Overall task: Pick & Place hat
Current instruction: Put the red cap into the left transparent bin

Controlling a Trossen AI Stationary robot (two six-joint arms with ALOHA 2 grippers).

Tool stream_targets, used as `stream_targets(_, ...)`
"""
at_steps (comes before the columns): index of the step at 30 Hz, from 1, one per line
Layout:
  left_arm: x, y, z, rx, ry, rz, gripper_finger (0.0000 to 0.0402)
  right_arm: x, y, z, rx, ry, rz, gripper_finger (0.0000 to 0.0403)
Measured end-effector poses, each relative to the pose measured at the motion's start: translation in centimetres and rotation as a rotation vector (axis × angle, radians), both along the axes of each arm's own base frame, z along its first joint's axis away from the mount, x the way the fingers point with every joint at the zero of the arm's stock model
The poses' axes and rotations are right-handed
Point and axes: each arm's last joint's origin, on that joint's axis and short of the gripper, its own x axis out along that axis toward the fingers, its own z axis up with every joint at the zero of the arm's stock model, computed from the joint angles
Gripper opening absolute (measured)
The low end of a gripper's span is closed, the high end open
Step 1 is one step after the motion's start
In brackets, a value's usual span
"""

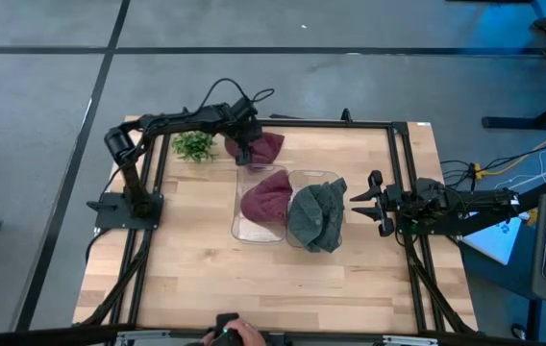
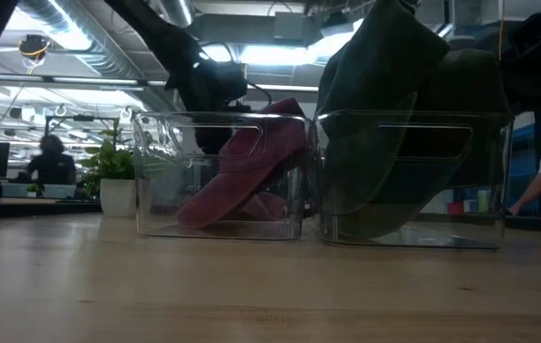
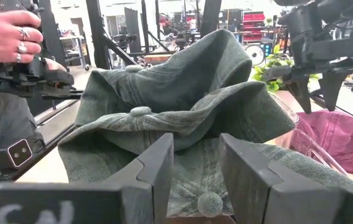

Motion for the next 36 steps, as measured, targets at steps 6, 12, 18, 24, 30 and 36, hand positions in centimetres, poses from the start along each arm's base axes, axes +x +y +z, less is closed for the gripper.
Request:
stream_targets(6, -0.2, 0.5, -1.5, -0.044, 0.051, 0.01, 0.0207, 0.0, 0.0, 0.0, 0.0, 0.0, 0.0, 0.0131)
stream_targets(12, 0.0, 0.4, -2.3, -0.082, 0.056, -0.041, 0.0207, 0.0, 0.0, 0.0, 0.0, 0.0, 0.0, 0.0131)
stream_targets(18, 0.0, 0.6, -2.9, -0.093, 0.069, -0.037, 0.0207, 0.0, 0.0, 0.0, 0.0, 0.0, 0.0, 0.0131)
stream_targets(24, 0.2, 0.8, -4.1, -0.115, 0.095, -0.029, 0.0203, 0.0, 0.0, 0.0, 0.0, 0.0, 0.0, 0.0131)
stream_targets(30, 0.3, 0.7, -4.5, -0.113, 0.109, -0.039, 0.0149, 0.0, 0.0, 0.0, 0.0, 0.0, 0.0, 0.0131)
stream_targets(36, 0.2, 0.8, -4.6, -0.109, 0.112, -0.048, 0.0074, 0.0, 0.0, 0.0, 0.0, 0.0, 0.0, 0.0131)
